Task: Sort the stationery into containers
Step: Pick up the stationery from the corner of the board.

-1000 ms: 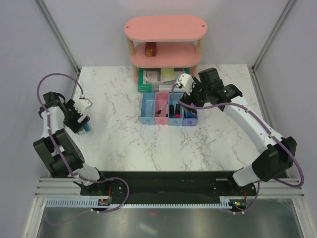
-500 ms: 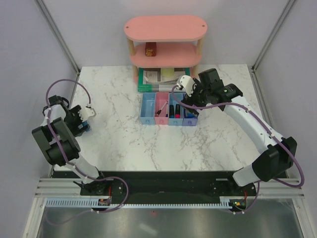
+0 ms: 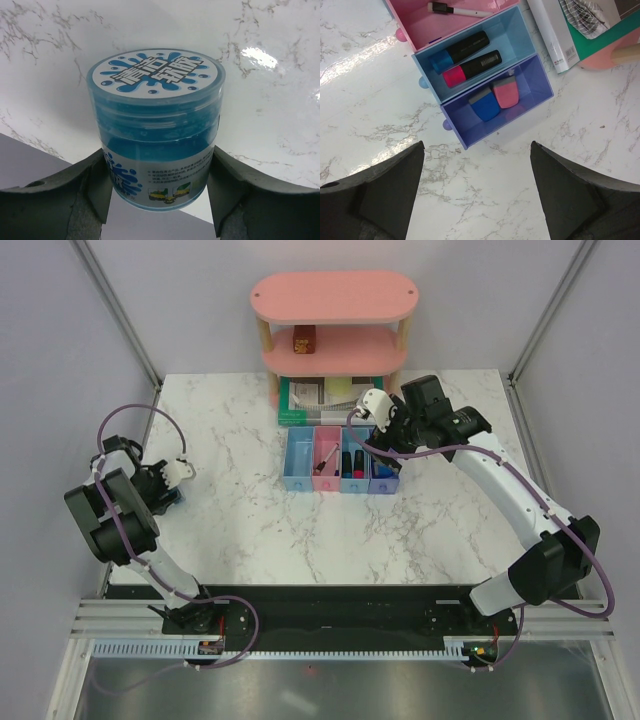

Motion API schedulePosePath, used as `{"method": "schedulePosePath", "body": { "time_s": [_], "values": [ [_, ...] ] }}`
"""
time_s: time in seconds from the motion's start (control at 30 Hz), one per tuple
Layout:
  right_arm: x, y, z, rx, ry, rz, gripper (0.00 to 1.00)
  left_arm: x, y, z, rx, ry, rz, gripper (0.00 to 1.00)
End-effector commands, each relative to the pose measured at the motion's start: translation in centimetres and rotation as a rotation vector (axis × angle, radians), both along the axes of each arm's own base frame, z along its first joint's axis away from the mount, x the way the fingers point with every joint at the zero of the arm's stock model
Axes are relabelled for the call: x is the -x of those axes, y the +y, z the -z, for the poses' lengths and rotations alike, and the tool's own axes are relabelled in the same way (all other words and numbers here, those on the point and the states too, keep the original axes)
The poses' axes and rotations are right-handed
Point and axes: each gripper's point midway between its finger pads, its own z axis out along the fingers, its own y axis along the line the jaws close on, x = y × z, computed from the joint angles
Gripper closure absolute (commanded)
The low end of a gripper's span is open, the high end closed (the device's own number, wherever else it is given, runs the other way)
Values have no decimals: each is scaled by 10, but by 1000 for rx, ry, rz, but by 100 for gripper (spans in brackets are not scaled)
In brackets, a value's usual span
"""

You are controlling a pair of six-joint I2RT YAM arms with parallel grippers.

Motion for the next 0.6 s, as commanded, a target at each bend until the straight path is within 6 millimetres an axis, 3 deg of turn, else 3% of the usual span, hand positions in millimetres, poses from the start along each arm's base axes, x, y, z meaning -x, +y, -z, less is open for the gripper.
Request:
{"method": "schedulePosePath", "body": {
  "time_s": [0.0,0.1,0.2,0.3,0.37,0.57],
  "values": [
    [-5,5,-10,-17,-21,-3,6,-18,3,-6,8,-66,20,41],
    [-5,5,-10,-17,-19,-4,6,-16,4,-5,-1,-57,3,34],
    [-5,6,-10,-19,-20,-6,6,-18,4,-8,-1,-66,2,40],
    [-5,7,-9,-22,-16,-6,6,-17,0,-8,8,-69,6,27],
    [-6,8,-10,-26,-19,-6,6,-15,-1,-7,10,-65,9,26],
    [-4,8,-8,-31,-13,-5,6,-13,-5,-3,29,-60,0,39]
  ]
}}
